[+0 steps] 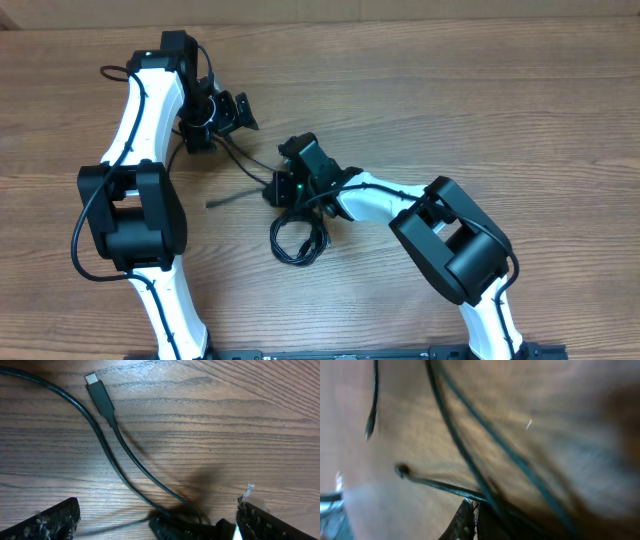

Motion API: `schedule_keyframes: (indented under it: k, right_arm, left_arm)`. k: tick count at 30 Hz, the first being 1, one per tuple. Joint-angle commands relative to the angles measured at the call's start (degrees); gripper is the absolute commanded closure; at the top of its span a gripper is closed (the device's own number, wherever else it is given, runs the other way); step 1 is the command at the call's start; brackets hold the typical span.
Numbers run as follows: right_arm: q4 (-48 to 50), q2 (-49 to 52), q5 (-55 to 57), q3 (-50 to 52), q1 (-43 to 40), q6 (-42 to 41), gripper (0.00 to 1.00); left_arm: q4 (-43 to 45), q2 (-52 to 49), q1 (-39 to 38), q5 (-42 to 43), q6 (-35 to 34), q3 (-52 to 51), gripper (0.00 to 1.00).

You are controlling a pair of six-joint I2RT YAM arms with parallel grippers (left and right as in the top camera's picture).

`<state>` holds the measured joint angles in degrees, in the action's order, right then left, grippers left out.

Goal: Untangle cables

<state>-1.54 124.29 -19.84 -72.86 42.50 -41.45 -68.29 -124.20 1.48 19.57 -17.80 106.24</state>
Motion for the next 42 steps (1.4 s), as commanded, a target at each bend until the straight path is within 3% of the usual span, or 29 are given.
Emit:
schedule_keyframes:
  k: [1,13,21,28,35,42]
  right_arm:
    - [-2.7,1.7,12.9,-1.2,-2.8,-0.8,0.96]
    - [-10.4,1.7,15.2,-2.6,-14.3,-4.1,0.96]
    - [-20.5,0.1,4.5,-2.7,-22.7,-6.7,0.96]
    - [-34.0,-3.4,3.0,-2.7,-28.7,-4.7,0.96]
    - [-39.3,-3.4,-4.1,-2.6,-28.0,4.6,0.96]
    - [-44.3,-3.4,-4.3,-2.6,-23.7,6.5,0.96]
  left_arm:
    - [0.0,-0.2,0.0,0.8,0.9,0.5,0.0]
    - [0.0,-0.2,0.0,0.8,0.9,0.5,0.01]
    - [0.0,-0.2,0.0,0.8,0.9,0.5,0.01]
    - [0.0,-0.2,0.0,0.8,0.9,0.5,0.0]
    - [0.0,-0.2,0.0,0.8,0.9,0.5,0.0]
    - [0.0,-0.2,0.0,0.8,0.9,0.5,0.0]
